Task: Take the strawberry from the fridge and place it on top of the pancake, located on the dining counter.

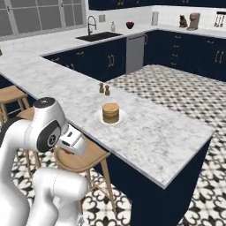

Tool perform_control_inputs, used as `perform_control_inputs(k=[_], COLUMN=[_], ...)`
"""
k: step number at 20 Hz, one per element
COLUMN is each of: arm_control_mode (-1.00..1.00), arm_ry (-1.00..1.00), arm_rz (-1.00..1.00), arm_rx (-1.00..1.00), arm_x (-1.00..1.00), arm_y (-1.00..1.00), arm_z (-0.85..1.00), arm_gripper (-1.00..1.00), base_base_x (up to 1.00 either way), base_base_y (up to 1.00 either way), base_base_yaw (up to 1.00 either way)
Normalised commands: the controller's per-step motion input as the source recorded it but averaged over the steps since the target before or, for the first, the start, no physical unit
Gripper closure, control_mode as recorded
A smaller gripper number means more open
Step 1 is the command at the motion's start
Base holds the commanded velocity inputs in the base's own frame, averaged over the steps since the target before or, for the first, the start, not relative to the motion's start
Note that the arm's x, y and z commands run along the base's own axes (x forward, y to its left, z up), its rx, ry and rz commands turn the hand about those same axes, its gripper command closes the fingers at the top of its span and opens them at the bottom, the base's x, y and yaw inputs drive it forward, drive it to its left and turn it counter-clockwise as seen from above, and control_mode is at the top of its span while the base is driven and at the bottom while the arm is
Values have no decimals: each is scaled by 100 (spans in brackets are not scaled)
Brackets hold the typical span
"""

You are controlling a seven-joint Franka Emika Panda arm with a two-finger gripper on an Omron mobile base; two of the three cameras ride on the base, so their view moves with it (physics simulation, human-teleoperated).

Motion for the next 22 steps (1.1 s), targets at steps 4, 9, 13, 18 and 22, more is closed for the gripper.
perform_control_inputs(k=[4,9,13,18,22], arm_control_mode=[100,100,100,100,100], arm_ry=[0,0,0,0,0], arm_rz=[0,0,0,0,0], arm_rx=[0,0,0,0,0], arm_x=[0,0,0,0,0], arm_y=[0,0,0,0,0], arm_z=[0,0,0,0,0], arm_gripper=[100,100,100,100,100], base_base_x=[18,24,14,5,0], base_base_y=[-52,-49,-39,-27,0], base_base_yaw=[19,22,16,4,0])
